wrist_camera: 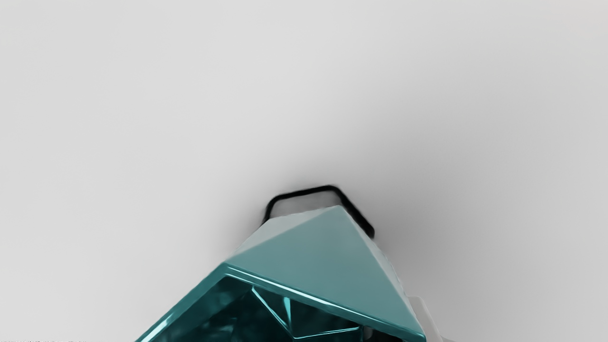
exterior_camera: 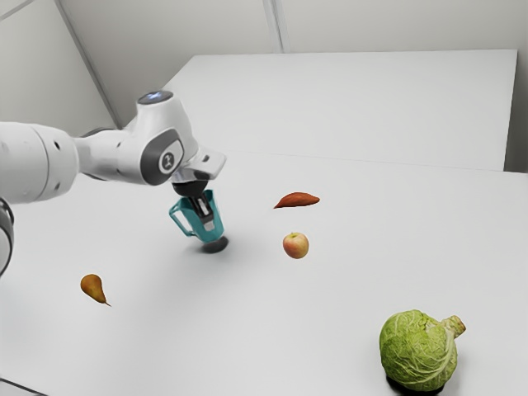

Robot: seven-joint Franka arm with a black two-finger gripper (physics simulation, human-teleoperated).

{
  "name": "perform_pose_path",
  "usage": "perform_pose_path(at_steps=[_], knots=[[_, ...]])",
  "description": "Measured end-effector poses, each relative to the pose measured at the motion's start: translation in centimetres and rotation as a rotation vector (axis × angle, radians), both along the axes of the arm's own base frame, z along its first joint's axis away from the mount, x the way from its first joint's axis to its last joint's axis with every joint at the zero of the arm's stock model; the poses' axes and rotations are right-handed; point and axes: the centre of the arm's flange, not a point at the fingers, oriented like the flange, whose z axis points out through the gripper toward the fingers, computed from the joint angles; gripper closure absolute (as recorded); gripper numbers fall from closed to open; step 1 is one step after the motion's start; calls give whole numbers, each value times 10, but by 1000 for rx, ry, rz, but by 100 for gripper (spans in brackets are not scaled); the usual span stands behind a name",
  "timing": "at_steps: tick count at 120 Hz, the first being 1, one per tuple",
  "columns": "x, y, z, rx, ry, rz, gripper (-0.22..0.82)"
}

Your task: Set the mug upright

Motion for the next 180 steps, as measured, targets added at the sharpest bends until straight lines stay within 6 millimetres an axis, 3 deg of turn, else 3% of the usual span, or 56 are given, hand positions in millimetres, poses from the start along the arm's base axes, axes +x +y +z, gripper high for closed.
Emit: perform_pose_path(at_steps=[32, 96, 123, 149, 180], knots=[[-5, -16, -16, 46, -114, 19, 79], [-4, -22, -36, 53, -181, 93, 78], [-3, -23, -35, 45, -186, 112, 64], [-2, -23, -32, 41, -193, 120, 42], [-2, -25, -4, 28, -237, 123, 27]])
